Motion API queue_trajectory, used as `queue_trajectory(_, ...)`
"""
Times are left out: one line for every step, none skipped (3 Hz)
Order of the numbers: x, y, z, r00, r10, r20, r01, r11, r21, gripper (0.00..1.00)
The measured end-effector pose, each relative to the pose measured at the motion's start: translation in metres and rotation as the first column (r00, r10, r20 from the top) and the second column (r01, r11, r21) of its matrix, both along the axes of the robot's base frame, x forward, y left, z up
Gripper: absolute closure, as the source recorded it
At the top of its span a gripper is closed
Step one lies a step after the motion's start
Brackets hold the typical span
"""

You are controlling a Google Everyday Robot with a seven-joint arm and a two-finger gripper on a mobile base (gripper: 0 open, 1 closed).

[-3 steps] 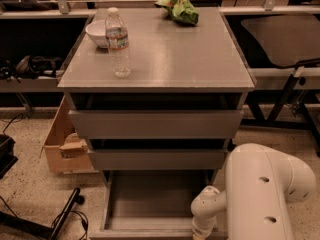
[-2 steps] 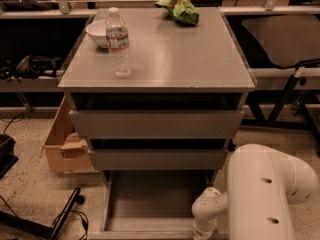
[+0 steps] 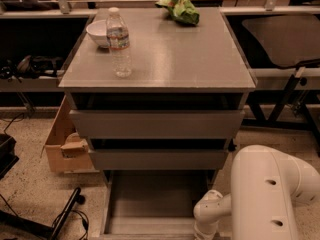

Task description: Open bottom drawer

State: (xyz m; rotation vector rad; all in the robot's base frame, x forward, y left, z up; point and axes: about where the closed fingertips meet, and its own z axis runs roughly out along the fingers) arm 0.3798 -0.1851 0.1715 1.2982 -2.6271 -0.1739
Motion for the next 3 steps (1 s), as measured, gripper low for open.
queue_trajectory(0.003,0.004,0.002,0.9998,-0.008,0.018,0.008,1.000,0.015,1.00)
queue_trajectory(-0.008,0.002,0.003,0.9997,-0.025,0.008,0.025,0.999,0.020,1.00)
queue_trajectory(-0.013,0.001,0.003,0.9993,-0.036,0.000,0.036,0.999,0.023,1.00)
